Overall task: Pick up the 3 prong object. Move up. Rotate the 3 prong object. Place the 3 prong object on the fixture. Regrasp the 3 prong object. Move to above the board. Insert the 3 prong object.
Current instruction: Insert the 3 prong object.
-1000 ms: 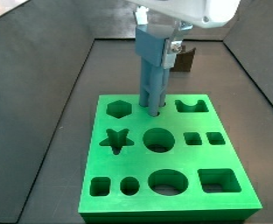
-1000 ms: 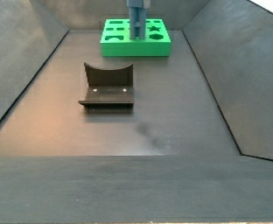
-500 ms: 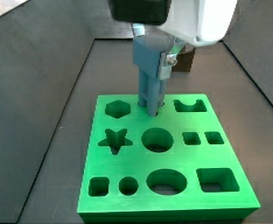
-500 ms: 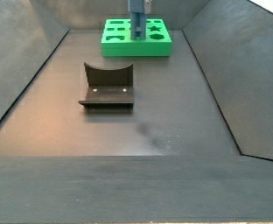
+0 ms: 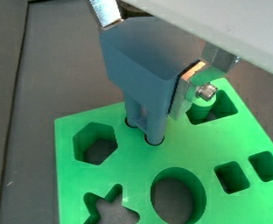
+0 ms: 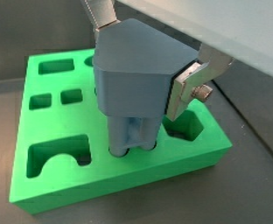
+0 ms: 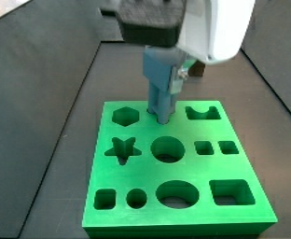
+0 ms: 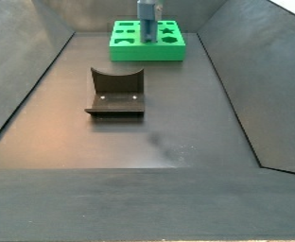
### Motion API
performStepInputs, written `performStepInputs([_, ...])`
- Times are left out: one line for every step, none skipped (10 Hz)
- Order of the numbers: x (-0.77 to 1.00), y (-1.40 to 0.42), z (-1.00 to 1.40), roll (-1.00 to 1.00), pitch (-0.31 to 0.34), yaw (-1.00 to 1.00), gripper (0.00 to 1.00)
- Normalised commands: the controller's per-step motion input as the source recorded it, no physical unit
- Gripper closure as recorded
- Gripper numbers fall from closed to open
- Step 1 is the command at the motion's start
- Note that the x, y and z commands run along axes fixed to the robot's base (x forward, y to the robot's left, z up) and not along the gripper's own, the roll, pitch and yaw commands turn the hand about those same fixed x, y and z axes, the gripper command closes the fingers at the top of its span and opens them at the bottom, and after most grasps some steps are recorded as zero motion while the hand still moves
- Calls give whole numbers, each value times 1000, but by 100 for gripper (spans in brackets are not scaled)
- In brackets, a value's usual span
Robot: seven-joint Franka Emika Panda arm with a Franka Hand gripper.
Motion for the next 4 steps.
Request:
performStepInputs([283, -46, -529, 211, 106, 0, 100])
performStepInputs([280, -51, -563, 189, 77, 0, 100])
performStepInputs([40, -71, -160, 71, 0, 0, 100])
performStepInputs([0, 0, 0, 0, 0, 0, 100])
